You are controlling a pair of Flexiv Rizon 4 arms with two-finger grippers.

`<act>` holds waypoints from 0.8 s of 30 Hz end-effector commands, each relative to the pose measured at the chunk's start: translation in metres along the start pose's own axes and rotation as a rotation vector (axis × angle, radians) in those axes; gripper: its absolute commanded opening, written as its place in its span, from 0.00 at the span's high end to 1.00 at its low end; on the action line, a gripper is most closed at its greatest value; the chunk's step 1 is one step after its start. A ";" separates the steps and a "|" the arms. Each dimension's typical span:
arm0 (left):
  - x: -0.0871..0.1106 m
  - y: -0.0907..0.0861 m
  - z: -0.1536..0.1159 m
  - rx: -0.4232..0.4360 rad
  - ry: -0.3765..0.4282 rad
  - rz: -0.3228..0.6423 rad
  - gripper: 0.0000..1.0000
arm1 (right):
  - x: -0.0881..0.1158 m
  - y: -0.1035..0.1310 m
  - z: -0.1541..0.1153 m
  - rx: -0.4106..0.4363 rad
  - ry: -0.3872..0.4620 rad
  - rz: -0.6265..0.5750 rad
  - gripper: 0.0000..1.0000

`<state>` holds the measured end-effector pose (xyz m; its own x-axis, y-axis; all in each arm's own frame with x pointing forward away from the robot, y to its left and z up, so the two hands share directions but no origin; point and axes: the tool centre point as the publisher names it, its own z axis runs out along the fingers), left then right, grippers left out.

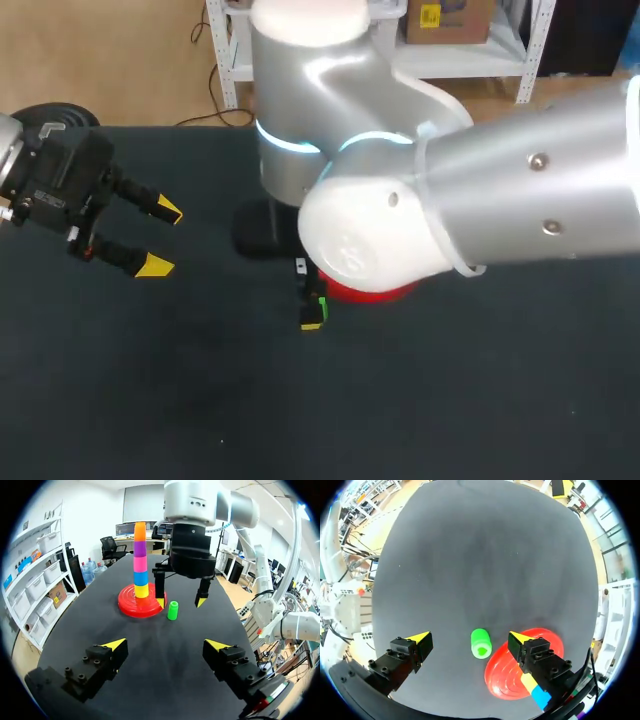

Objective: Pick up and stack the cylinders on the red base in this order: pink,purple,orange,green

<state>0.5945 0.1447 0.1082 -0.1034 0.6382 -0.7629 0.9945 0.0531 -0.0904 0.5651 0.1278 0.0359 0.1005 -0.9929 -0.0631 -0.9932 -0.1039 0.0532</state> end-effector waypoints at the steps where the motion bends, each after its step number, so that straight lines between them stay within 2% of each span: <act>1: 0.001 0.000 0.000 -0.001 -0.003 0.003 0.00 | 0.009 0.002 0.006 0.013 -0.008 -0.013 0.00; 24: 0.001 0.000 0.000 -0.001 -0.003 0.003 0.00 | 0.013 -0.009 0.025 -0.004 -0.013 -0.043 0.00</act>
<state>0.5945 0.1447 0.1082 -0.1034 0.6382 -0.7629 0.9945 0.0531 -0.0904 0.5724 0.1168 0.0117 0.1414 -0.9870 -0.0769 -0.9881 -0.1455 0.0504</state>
